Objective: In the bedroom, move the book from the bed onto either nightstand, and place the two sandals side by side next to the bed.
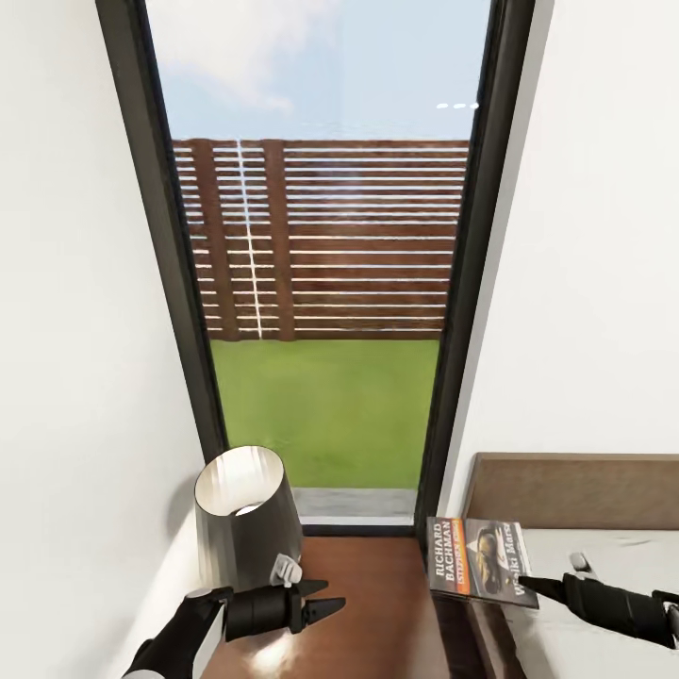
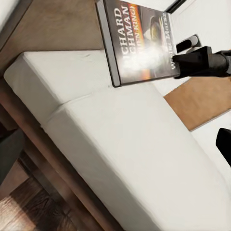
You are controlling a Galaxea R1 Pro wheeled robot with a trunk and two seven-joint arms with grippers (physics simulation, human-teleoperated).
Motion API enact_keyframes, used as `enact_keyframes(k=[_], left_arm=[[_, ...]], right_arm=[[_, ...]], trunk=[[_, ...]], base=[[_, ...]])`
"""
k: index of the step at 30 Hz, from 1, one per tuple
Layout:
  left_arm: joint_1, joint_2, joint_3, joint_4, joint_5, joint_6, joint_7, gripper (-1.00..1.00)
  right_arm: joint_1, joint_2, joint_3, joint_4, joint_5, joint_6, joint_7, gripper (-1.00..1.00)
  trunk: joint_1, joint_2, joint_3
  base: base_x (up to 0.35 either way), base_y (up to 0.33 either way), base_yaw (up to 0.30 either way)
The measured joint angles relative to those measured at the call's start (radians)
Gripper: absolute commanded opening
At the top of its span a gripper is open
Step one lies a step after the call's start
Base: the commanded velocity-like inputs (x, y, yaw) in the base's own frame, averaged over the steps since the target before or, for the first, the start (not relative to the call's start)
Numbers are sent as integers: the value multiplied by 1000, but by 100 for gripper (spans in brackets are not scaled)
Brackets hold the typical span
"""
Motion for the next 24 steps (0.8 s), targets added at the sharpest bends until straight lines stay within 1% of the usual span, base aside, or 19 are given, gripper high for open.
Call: enact_keyframes(k=[2,3,5,6,8,11,13,15,16,17,18,19,20,21,22,23,24], left_arm=[[0,0,0,0,0,0,0,100],[0,0,0,0,0,0,0,100],[1,0,0,0,-1,-1,0,100],[1,0,0,0,-1,-1,0,100],[1,0,1,0,-1,-1,1,100],[1,0,1,0,-1,-1,1,100],[1,0,1,1,-1,-1,2,100],[1,0,1,1,-1,-1,2,100],[1,0,1,1,-1,-1,3,100],[1,0,1,2,-1,-1,3,100],[1,0,1,2,-1,-1,3,100],[1,0,1,1,-1,-1,3,100],[1,0,1,2,-1,-1,4,100],[1,0,1,2,-1,-1,4,100],[1,0,2,1,-1,-1,3,100],[1,0,2,2,0,-2,4,100],[1,0,2,1,0,-2,4,100]], right_arm=[[1,-16,-1,-38,0,37,1,-100],[1,-25,-1,-50,0,46,2,-100],[1,-52,-2,-74,-1,55,5,-100],[1,-59,-1,-80,-1,58,9,-100],[1,-78,-1,-94,-3,71,39,-100],[1,-88,0,-100,-2,119,74,-100],[1,-87,0,-101,2,159,80,-100],[0,-85,2,-102,5,174,82,-100],[1,-69,6,-104,4,184,83,-100],[1,-45,7,-104,4,191,82,-100],[1,-30,6,-105,5,194,81,-100],[-1,18,6,-104,12,212,80,-100],[0,95,7,-105,6,237,79,-100],[0,127,7,-106,5,257,78,-100],[-1,177,5,-106,15,276,75,-100],[-2,241,5,-106,8,291,72,-100],[-3,249,4,-106,10,294,67,-100]], trunk=[[0,0,0],[0,0,0],[0,0,0],[0,0,0],[0,0,0],[0,0,0],[0,0,0],[0,0,0],[0,0,0],[0,0,0],[0,0,0],[0,0,0],[0,0,0],[0,0,0],[0,0,0],[0,0,0],[0,0,0]], base=[[0,0,0],[0,0,0],[0,0,0],[0,0,0],[0,0,0],[0,0,0],[0,0,0],[0,0,0],[0,0,0],[0,0,0],[0,0,0],[0,0,0],[0,0,0],[0,0,0],[0,0,0],[0,0,0],[0,0,0]])
